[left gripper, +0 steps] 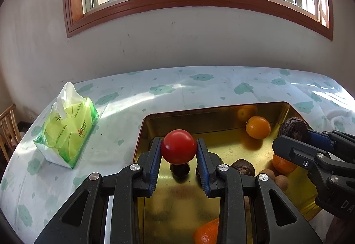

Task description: Organize fruits

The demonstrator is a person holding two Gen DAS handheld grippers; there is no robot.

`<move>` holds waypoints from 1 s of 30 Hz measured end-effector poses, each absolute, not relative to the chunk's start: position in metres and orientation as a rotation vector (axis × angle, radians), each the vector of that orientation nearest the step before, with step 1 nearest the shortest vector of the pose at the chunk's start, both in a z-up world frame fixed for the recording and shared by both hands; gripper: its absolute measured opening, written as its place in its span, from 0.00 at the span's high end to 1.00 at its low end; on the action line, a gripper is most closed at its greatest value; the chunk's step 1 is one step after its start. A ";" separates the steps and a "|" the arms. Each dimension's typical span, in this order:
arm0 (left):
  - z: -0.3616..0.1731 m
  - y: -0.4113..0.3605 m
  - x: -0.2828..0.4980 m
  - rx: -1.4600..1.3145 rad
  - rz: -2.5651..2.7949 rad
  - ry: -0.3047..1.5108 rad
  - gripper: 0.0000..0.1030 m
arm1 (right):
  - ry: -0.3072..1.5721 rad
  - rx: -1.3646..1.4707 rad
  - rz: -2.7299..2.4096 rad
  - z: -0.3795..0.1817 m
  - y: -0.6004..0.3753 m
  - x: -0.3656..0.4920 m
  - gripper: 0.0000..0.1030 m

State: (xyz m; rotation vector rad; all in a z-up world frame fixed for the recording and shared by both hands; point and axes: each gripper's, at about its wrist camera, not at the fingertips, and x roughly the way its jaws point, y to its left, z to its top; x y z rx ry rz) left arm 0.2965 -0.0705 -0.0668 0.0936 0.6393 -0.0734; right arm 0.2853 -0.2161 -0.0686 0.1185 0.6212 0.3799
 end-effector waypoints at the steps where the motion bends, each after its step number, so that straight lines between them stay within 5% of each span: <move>1: -0.067 -0.070 0.297 0.097 -0.063 0.638 0.59 | 0.620 0.122 0.382 -0.069 -0.216 0.286 0.66; 3: -0.066 -0.069 0.296 0.100 -0.044 0.624 0.29 | 0.609 0.129 0.388 -0.068 -0.217 0.286 0.63; 8: -0.060 -0.069 0.292 0.112 -0.028 0.575 0.17 | 0.575 0.119 0.380 -0.063 -0.217 0.283 0.51; 30: -0.036 -0.060 0.243 0.072 -0.034 0.543 0.17 | 0.492 0.078 0.286 -0.044 -0.225 0.210 0.34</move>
